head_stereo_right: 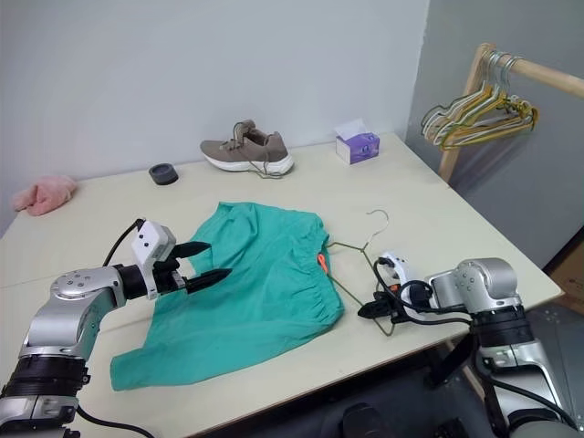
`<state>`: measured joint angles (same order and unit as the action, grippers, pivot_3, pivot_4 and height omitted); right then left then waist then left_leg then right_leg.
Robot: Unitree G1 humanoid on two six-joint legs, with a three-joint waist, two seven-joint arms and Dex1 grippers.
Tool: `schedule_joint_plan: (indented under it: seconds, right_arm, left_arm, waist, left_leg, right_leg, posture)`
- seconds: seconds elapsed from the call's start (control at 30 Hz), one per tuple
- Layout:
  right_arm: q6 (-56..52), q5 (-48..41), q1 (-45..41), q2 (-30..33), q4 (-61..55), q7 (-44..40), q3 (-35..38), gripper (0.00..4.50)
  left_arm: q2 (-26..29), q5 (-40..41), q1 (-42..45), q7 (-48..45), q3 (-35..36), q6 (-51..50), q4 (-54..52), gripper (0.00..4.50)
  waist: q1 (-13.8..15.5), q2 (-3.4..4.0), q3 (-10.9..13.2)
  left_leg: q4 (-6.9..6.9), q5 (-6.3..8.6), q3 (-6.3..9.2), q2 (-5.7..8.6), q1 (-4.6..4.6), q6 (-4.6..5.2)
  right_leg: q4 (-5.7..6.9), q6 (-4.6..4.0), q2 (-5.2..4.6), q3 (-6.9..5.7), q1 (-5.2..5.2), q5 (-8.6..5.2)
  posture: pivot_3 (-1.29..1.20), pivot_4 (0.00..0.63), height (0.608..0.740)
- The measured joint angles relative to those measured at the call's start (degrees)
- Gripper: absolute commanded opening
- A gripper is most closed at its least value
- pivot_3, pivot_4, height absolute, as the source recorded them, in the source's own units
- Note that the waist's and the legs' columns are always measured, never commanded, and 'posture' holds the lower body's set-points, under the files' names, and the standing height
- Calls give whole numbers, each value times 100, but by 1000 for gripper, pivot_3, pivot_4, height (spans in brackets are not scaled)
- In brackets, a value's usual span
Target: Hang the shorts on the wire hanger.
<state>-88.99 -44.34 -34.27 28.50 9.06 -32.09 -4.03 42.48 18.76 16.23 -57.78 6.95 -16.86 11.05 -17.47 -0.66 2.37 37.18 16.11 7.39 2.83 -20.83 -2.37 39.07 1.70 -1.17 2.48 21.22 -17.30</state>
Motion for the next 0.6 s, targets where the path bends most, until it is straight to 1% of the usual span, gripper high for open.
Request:
schedule_joint_plan:
  seconds: [0.13, 0.3, 0.37, 0.47, 0.6]
  right_arm:
    - [192, 179, -295, -179, 315, -30, 52, 0]
    - [476, 281, -493, -127, 105, -227, 12, 0]
    - [577, 296, -521, -76, -197, -298, -34, 0]
    - [913, 471, -518, 125, -892, -404, -344, 0]
    - [1418, 743, -511, 304, -1660, -506, -878, 0]
  left_arm:
    - [0, 0, -27, 80, 1, 1, -21, 4473]
    - [-1, 11, -51, 156, 23, 0, -39, 4473]
    - [-10, 39, -56, 236, 67, -13, -39, 4473]
    - [-47, 70, 15, 420, 228, -18, -36, 4473]
    - [-75, 145, 335, 514, 261, -17, -63, 4473]
  waist:
    - [-1, 0, 0]
    - [3, 1, 0]
    - [1, 0, 0]
    - [5, 1, 0]
    - [6, -1, -1]
  left_leg:
    - [0, 0, 0, 0, -1, 0]
    - [-1, 0, 2, 0, -3, 0]
    - [-1, 0, 2, 0, -4, 0]
    - [0, 0, 4, 0, -6, 0]
    - [3, 0, 5, 0, -6, 0]
  right_leg:
    - [0, -1, 0, 0, 2, 2]
    - [0, -2, 0, -1, 4, 2]
    - [1, -2, 0, -1, 5, 2]
    - [2, -1, -1, -3, 8, 2]
    - [1, 0, -1, -3, 7, 3]
  posture:
    - [-308, 0, 740]
    - [-307, 0, 740]
    - [-306, 0, 740]
    - [-310, 0, 740]
    - [-318, 0, 740]
